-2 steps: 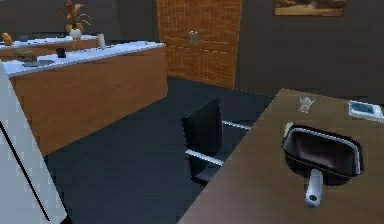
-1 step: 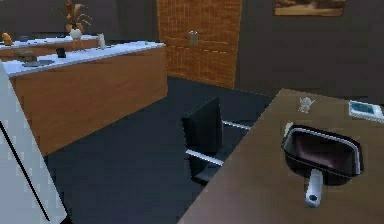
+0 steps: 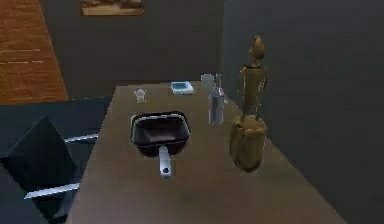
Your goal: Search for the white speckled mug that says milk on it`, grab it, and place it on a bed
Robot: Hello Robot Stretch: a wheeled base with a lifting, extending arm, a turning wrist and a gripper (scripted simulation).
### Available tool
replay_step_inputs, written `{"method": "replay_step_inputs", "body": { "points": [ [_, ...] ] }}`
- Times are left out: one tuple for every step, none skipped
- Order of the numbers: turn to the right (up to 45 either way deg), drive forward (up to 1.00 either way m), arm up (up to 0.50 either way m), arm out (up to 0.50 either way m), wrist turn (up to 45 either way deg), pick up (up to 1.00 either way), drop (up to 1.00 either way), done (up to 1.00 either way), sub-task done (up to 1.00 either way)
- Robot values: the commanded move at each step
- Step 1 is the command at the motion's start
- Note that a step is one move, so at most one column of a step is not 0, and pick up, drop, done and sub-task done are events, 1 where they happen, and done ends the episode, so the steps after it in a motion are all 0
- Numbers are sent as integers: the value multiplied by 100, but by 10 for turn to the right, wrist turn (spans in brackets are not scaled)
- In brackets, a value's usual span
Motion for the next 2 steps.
{"method": "replay_step_inputs", "body": {
  "points": [
    [-450, 0, 0, 0, 0, 0, 0, 0, 0],
    [-450, 0, 0, 0, 0, 0, 0, 0, 0]
  ]
}}
